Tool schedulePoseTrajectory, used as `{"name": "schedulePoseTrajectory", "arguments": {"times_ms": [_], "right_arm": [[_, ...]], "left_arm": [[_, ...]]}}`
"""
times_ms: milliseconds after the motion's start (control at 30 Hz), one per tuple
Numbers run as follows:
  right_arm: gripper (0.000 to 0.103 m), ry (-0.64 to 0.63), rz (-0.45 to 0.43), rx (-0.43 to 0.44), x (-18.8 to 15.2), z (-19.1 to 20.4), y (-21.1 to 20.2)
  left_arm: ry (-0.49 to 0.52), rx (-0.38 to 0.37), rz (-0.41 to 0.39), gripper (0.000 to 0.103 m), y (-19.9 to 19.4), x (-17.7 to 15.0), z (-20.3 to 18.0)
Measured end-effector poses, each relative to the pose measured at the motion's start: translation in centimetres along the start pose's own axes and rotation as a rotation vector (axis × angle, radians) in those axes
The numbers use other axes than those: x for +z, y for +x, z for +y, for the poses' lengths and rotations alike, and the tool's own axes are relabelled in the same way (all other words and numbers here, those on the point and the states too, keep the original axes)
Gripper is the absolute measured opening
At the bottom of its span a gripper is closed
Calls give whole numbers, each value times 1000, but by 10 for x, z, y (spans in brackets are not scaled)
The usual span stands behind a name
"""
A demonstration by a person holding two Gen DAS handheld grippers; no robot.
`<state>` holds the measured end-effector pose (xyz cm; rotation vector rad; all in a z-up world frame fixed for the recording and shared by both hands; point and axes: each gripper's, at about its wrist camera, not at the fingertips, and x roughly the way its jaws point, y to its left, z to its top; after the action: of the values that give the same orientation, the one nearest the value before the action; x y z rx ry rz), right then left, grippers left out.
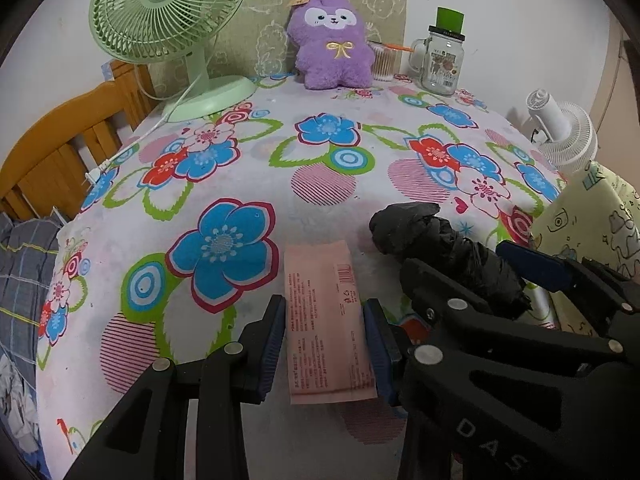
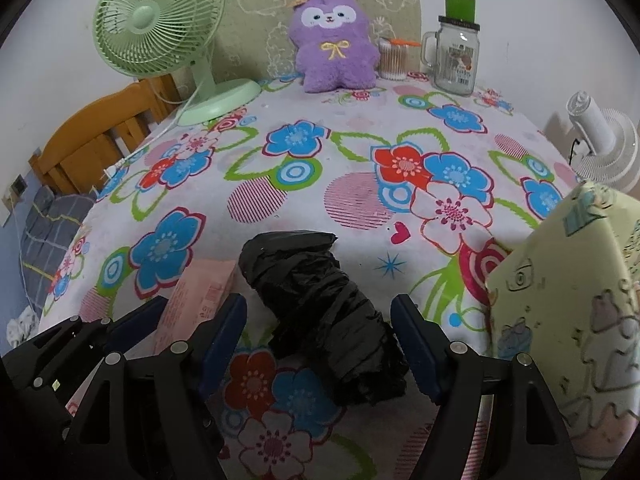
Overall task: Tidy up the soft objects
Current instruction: 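Grasp the black umbrella with the right tool while the left tool grasps the pink slip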
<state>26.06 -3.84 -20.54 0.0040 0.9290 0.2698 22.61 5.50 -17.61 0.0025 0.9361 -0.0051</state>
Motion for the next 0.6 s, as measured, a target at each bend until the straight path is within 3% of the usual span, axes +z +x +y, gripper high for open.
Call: {"name": "schedulePoseTrajectory", "arguments": {"times_ms": [300,367,433,600], "right_arm": [[74,21,13,28,-1,-2,12],[56,13,10,27,-1,-1,10],[48,12,13,37,-1,-1,10],[42,-11,7,25,-5,2,3]], "left_arm": [[-4,-10,8,40,10,0,1],[-3,-9,7,40,10,1,1],[1,-4,3,40,9,0,0],[10,-3,3,40,8,-2,-2]]}}
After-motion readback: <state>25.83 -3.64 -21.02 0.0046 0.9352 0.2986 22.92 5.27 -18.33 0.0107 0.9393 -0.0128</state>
